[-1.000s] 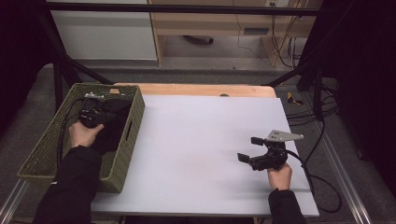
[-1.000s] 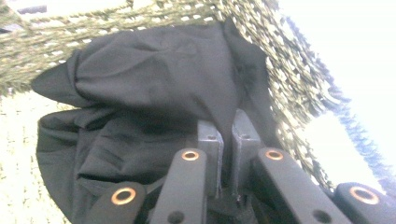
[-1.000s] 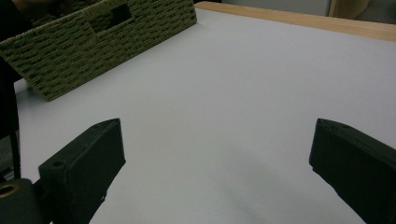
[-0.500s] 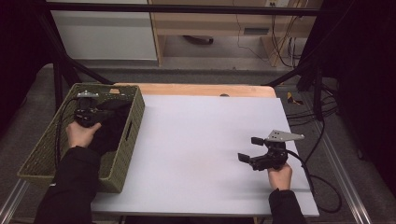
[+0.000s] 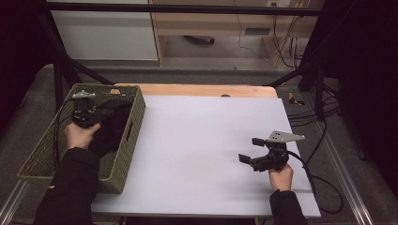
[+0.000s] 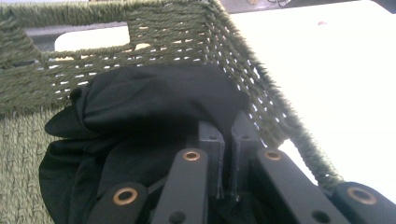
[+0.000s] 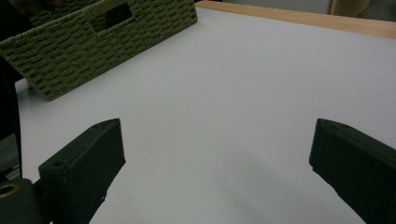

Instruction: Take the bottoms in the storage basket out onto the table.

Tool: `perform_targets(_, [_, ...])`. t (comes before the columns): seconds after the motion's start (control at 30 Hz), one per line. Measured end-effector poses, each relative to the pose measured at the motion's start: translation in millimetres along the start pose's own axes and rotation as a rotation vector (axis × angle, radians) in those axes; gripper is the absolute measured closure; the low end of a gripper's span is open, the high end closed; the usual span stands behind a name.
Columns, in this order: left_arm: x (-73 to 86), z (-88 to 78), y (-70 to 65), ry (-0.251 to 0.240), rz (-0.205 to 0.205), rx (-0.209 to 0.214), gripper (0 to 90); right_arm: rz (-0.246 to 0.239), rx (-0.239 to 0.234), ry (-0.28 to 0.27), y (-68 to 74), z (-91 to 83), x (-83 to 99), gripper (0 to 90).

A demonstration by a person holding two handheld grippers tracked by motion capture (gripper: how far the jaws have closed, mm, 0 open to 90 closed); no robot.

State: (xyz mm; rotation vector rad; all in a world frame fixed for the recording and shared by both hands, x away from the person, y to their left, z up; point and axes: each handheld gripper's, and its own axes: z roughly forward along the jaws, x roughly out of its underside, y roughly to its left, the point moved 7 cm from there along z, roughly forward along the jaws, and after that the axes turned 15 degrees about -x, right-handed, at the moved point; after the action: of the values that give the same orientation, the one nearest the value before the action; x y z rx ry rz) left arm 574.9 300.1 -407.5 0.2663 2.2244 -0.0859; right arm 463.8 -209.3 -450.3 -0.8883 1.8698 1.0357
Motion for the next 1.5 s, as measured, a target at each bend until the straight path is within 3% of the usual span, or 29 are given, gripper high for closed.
perform_targets(0.27, [-4.3,-4.6,3.4,-0.010,0.001,-0.017,86.0,0.002,-0.002,-0.008,0.1,-0.7,-1.2,3.9])
perform_targets(0.97, [-16.3,-37.4,10.8,-0.063,0.001,0.028,86.0,0.000,0.001,-0.003,-0.7,-0.5,-0.8,3.9])
perform_targets(1.5, [-26.6,-70.0,13.0,-0.100,0.051,0.055,86.2,0.000,0.000,-0.001,-0.7,0.2,-0.5,3.9])
